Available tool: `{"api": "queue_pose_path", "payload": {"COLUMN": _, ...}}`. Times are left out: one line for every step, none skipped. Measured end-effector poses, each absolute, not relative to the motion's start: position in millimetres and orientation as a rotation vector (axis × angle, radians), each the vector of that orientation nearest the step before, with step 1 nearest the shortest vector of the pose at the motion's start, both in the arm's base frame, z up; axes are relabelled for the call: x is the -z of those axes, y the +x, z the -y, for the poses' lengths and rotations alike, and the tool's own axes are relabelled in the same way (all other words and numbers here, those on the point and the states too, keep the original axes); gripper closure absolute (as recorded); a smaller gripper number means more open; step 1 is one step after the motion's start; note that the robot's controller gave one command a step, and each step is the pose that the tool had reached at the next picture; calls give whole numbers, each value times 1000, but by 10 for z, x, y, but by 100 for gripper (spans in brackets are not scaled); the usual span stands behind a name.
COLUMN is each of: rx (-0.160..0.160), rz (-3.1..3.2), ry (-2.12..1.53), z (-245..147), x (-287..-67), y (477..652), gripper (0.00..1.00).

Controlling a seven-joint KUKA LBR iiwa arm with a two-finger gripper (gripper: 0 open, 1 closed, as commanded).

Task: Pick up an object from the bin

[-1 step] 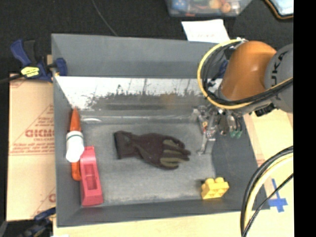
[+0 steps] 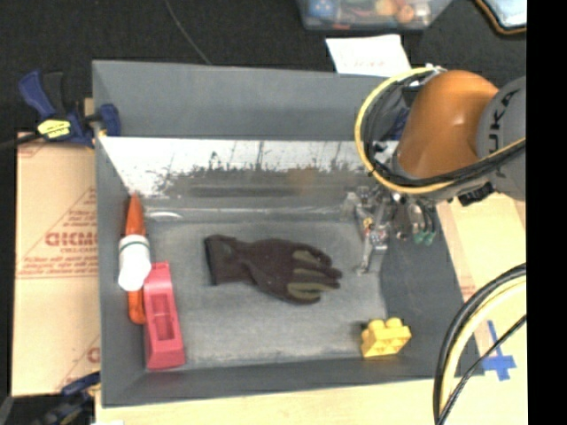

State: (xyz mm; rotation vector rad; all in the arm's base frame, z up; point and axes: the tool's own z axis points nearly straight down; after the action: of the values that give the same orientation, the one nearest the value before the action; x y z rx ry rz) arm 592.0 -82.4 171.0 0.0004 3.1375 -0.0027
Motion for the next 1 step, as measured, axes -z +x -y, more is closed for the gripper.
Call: {"api": "queue_pose_path", "payload": {"rx": 0, "rz": -3137, "ry": -1, "z": 54, "x": -708, "y": 5782, "gripper": 0}}
